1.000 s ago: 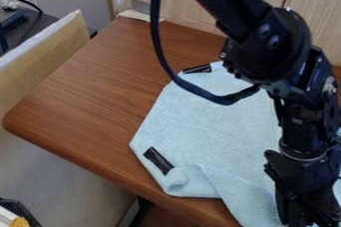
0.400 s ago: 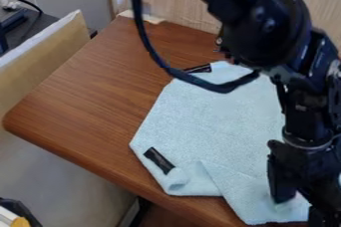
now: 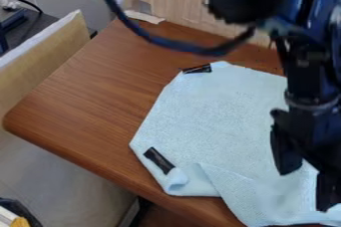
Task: Unfold
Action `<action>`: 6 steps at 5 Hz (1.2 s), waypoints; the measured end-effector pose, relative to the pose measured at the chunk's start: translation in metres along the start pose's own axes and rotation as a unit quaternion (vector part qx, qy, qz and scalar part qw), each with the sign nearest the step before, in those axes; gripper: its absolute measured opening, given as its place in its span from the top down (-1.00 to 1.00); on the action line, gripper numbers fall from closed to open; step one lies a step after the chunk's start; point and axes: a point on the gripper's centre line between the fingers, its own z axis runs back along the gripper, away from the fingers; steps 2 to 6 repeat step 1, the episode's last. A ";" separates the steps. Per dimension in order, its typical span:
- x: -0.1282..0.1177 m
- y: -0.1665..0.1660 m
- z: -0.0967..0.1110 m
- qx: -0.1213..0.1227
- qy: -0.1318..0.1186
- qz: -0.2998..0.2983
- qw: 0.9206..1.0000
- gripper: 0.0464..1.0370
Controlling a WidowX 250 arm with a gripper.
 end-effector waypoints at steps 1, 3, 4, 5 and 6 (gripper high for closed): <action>0.002 0.002 0.018 -0.004 -0.020 -0.005 1.000 -0.93; 0.002 0.002 0.018 -0.004 -0.020 -0.005 1.000 -0.93; 0.002 0.002 0.018 -0.004 -0.020 -0.005 1.000 -0.93; 0.002 0.002 0.018 -0.004 -0.020 -0.005 1.000 -0.93; 0.002 0.002 0.018 -0.004 -0.020 -0.005 1.000 -0.93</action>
